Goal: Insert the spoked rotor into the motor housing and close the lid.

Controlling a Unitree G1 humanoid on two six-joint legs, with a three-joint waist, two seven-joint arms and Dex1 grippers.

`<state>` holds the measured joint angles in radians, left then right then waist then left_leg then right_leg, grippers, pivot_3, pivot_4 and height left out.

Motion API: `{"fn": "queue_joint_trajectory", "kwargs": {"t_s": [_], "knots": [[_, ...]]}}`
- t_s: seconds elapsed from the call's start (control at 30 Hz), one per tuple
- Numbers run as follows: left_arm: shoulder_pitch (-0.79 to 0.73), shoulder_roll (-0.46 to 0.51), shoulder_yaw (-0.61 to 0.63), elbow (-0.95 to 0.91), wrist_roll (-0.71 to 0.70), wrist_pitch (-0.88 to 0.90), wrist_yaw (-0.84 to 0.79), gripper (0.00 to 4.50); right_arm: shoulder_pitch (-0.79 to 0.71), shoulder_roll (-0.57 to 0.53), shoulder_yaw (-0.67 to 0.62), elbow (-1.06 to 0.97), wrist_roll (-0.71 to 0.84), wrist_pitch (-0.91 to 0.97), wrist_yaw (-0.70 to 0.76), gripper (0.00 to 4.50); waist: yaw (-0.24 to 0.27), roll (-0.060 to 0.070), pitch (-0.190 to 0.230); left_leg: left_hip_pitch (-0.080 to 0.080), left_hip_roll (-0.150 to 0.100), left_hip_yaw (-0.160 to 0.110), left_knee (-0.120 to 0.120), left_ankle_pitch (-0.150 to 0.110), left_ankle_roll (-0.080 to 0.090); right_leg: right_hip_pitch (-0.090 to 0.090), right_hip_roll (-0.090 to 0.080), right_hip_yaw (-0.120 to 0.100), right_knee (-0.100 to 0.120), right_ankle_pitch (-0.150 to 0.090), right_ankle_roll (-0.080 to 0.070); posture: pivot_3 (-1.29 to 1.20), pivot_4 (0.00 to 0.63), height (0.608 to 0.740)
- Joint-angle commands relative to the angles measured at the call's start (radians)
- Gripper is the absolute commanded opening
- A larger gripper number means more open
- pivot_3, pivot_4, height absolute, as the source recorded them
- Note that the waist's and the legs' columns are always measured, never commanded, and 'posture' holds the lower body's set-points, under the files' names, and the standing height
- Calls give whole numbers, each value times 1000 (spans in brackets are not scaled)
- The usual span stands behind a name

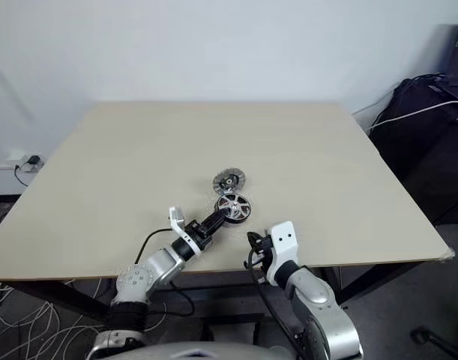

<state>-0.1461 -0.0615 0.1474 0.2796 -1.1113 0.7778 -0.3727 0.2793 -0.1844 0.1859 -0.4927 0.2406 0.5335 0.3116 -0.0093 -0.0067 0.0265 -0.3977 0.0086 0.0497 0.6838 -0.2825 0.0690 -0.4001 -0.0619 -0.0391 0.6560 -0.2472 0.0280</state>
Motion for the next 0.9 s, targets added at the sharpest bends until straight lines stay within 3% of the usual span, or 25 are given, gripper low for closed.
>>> {"fn": "queue_joint_trajectory", "kwargs": {"t_s": [0.03, 0.9], "knots": [[-57, -78, 5, 33, 27, -40, -28, 363, -4, 2, -13, -29, 6, -22, -8, 0, 1, 0, 0, 0, 0, 0, 0, 0, 0, 0, 0, 0, 0, 0, 0, 0, 0, 740], [-114, -117, 50, 148, 93, -89, -57, 363, 7, -8, -2, -47, 4, -19, -26, 0, 1, 0, 0, 0, 0, -1, 0, 0, 0, 0, -5, 0, 0, 0, 0, 0, 0, 740]]}}
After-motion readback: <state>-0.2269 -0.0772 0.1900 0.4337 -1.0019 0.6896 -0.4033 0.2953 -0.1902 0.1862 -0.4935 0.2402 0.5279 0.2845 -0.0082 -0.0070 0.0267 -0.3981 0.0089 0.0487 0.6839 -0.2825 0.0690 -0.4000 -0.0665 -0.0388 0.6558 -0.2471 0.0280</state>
